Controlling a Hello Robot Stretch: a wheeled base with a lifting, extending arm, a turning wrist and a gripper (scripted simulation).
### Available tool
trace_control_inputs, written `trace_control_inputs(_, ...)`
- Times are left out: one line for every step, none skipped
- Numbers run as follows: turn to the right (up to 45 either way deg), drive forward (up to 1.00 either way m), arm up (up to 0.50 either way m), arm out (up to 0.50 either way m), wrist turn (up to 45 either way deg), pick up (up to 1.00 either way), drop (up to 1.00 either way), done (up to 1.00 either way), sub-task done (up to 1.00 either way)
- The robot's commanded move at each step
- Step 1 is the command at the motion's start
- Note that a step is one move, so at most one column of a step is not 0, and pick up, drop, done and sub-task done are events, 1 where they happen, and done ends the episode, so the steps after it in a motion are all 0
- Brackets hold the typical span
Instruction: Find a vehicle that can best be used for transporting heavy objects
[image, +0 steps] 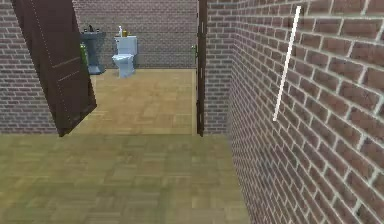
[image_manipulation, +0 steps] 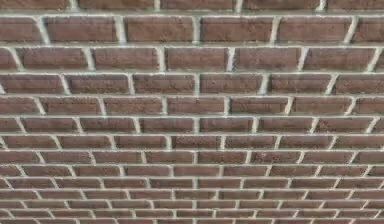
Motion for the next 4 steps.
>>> trace_control_inputs(-12.0,0.00,0.00,0.00,0.0,0.00,0.00,0.00,0.00)
trace_control_inputs(0.0,0.60,0.00,0.00,0.0,0.00,0.00,0.00,0.00)
trace_control_inputs(0.0,0.15,0.00,0.00,0.0,0.00,0.00,0.00,0.00)
trace_control_inputs(-45.0,0.00,0.00,0.00,0.0,0.00,0.00,0.00,0.00)
